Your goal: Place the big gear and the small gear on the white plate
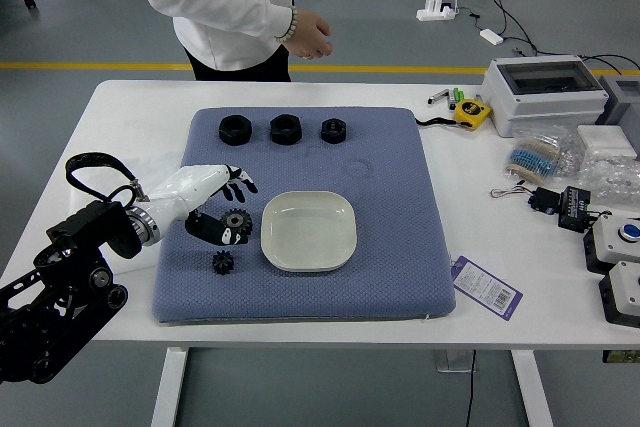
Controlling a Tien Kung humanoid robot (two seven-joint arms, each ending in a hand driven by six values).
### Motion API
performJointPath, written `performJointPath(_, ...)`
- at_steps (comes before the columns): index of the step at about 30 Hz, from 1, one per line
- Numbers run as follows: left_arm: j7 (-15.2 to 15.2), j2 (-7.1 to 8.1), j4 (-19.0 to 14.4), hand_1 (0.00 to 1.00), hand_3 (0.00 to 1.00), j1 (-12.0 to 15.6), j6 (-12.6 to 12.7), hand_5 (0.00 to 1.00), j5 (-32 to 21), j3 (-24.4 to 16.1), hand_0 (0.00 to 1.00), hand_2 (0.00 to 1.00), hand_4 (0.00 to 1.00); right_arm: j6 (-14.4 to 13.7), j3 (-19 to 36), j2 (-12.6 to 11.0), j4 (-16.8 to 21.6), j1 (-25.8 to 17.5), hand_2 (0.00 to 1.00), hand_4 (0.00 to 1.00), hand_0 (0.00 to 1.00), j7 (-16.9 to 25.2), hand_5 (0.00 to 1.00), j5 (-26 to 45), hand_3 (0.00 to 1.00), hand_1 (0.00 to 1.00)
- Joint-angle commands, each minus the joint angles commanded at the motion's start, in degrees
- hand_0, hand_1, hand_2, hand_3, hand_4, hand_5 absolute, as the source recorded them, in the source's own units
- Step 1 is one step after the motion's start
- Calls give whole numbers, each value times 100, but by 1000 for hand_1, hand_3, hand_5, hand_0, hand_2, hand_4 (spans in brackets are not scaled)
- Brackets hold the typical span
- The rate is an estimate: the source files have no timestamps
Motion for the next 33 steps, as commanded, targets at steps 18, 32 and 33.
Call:
performJointPath(18,-98,-286,705,623,684,-327,92,114,145,197,631,686,998,-19,12,-9,14,27,828,998,750,5,836,-9,807,766)
performJointPath(32,13,-329,1026,620,639,-512,-110,79,291,189,637,663,986,-28,39,-25,20,83,826,998,748,-9,836,-62,803,763)
performJointPath(33,16,-328,1041,620,639,-515,-120,79,294,189,637,663,986,-29,40,-26,20,85,826,998,748,-10,836,-65,803,763)
